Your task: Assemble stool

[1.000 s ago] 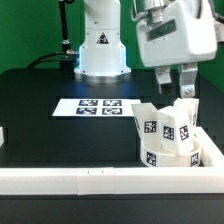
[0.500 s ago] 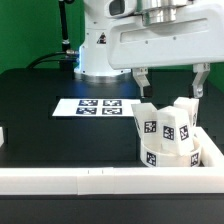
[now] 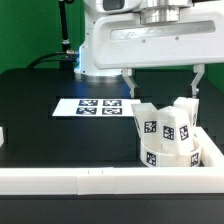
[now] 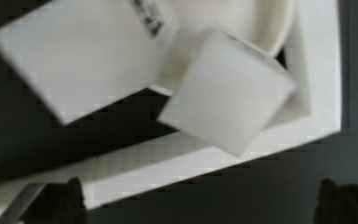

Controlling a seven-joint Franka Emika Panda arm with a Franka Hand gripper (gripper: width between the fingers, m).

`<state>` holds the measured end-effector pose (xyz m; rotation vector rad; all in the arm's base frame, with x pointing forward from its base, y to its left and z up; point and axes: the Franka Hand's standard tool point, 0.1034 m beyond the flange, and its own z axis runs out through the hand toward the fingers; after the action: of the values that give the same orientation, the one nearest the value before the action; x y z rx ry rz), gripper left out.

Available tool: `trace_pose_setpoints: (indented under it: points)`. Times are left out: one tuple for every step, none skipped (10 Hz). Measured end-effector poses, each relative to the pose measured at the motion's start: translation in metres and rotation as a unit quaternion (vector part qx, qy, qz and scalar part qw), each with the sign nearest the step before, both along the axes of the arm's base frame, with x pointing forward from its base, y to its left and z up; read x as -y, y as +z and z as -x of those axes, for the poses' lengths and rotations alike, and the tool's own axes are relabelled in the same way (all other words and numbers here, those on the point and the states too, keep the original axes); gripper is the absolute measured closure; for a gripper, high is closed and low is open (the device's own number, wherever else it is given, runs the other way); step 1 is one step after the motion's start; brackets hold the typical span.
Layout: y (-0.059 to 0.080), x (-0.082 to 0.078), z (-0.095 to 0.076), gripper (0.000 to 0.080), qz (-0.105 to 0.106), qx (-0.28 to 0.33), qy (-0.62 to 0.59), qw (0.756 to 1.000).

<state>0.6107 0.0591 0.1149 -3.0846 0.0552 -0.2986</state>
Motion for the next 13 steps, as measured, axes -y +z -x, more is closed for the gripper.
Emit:
trace_pose_setpoints:
  points:
    - [0.0, -0.001, 0.0, 0.015, 0.019, 0.006, 0.074, 0.997]
    - [0.0, 0.0, -0.001, 0.015, 0.033, 0.012, 0.121, 0.992]
    - [0.0, 0.0, 0.0, 0.015, 0.025, 0.01, 0.082, 0.996]
    - [-0.001, 0.0, 0.002, 0.015, 0.025, -0.005, 0.085, 0.996]
    - [-0.002, 0.001, 0.002, 0.015, 0.026, -0.006, 0.086, 0.996]
    - [-0.006, -0.002, 0.01, 0.015, 0.024, -0.04, 0.1, 0.994]
    - [-0.006, -0.01, 0.017, 0.015, 0.028, -0.1, 0.122, 0.987]
    - [-0.005, -0.016, 0.015, 0.015, 0.034, -0.14, 0.135, 0.98]
    - [-0.003, -0.02, 0.009, 0.015, 0.035, -0.136, 0.134, 0.981]
    - [0.0, -0.019, 0.008, 0.015, 0.037, -0.121, 0.129, 0.984]
    - [-0.001, -0.017, 0.009, 0.015, 0.037, -0.123, 0.127, 0.984]
    - [-0.002, -0.017, 0.009, 0.015, 0.037, -0.124, 0.127, 0.984]
    - [-0.002, -0.021, 0.006, 0.015, 0.04, -0.111, 0.14, 0.983]
